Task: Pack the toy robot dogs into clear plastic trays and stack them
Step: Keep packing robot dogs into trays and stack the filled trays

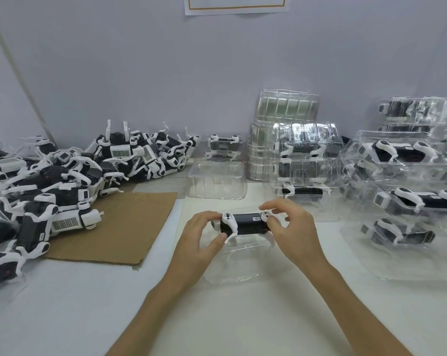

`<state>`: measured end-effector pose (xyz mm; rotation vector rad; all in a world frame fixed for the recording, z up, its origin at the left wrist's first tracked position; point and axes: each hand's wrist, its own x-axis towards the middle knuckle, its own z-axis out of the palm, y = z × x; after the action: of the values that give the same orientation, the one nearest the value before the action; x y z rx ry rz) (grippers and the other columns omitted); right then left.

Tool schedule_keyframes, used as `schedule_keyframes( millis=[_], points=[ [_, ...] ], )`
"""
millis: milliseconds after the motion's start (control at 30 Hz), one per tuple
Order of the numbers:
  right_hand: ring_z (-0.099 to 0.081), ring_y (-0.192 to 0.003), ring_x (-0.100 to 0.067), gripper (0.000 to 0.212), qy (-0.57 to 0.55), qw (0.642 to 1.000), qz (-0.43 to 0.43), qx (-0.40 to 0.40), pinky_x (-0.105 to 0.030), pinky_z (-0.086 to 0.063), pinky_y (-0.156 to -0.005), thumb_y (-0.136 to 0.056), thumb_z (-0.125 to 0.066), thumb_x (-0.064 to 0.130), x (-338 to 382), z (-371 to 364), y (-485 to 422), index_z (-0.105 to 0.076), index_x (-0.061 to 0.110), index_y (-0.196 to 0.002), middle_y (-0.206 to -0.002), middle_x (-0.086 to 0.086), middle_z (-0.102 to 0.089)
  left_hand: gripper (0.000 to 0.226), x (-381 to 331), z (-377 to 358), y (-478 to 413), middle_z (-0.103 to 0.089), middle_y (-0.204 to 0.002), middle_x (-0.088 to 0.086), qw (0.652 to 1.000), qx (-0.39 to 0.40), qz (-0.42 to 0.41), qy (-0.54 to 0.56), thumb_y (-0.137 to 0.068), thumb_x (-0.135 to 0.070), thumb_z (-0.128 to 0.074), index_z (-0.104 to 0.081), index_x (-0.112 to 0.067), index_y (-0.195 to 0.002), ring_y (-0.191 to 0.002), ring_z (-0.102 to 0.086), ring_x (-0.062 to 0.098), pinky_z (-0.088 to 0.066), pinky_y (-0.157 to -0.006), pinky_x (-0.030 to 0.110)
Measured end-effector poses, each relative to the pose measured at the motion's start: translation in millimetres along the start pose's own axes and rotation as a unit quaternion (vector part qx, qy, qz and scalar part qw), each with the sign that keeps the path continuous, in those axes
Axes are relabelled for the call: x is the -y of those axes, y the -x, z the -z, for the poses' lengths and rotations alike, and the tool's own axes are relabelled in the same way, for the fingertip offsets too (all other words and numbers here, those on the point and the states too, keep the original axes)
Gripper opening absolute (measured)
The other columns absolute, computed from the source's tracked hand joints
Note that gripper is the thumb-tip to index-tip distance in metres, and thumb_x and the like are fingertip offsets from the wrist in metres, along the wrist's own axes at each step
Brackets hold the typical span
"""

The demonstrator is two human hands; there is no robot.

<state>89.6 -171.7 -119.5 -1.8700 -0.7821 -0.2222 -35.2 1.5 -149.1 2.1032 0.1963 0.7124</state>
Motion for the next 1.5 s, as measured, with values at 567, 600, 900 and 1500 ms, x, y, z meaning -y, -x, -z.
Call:
schedule_keyframes(
  millis=[567, 600, 900, 1500],
  points=[
    [-0.057, -0.086, 0.002, 0.012, 0.008, 0.988, -0.15, 0.027, -0.018, -0.041, -0.072, -0.095, -0.064, 0.031, -15.8, 2.9, -5.4, -0.064, 0.03, -0.106, -0.109, 0.008, -0.063, 0.036, 10.4, 2.5, -2.3, -0.054, -0.118, -0.036, 0.996, 0.019, -0.016, -0.084, -0.085, -0.025, -0.045, -0.066, -0.039, -0.111, -0.133, -0.029, -0.015, -0.018, -0.105, 0.003],
    [-0.056, -0.087, 0.003, 0.012, 0.004, 0.988, -0.152, 0.034, -0.019, -0.041, -0.071, -0.095, -0.063, 0.031, -16.7, 3.5, -6.4, -0.063, 0.03, -0.108, -0.11, 0.009, -0.063, 0.033, 9.9, 2.3, -1.8, -0.053, -0.118, -0.037, 0.997, 0.018, -0.016, -0.08, -0.087, -0.028, -0.045, -0.063, -0.042, -0.11, -0.133, -0.028, -0.017, -0.017, -0.104, 0.002],
    [-0.059, -0.099, -0.012, 0.024, -0.083, 0.947, -0.284, 0.127, -0.029, -0.044, -0.082, -0.1, -0.051, 0.038, -19.3, 5.8, -14.2, -0.063, 0.021, -0.111, -0.113, 0.005, -0.061, 0.1, 7.3, 1.5, -0.7, -0.028, -0.148, -0.022, 0.992, -0.022, 0.118, -0.033, -0.067, -0.079, -0.047, -0.027, -0.031, -0.152, -0.142, -0.025, -0.001, -0.021, -0.118, 0.03],
    [-0.063, -0.091, -0.011, 0.032, -0.189, 0.947, -0.23, 0.123, -0.027, -0.045, -0.074, -0.095, -0.062, 0.039, -15.9, 0.7, -7.1, -0.054, 0.042, -0.126, -0.113, 0.006, -0.064, 0.081, 8.6, 9.3, -6.7, -0.045, -0.13, -0.026, 0.971, -0.029, 0.152, 0.182, -0.09, -0.017, -0.071, -0.024, -0.051, -0.145, -0.089, -0.063, 0.005, -0.05, -0.075, 0.018]
  ],
)
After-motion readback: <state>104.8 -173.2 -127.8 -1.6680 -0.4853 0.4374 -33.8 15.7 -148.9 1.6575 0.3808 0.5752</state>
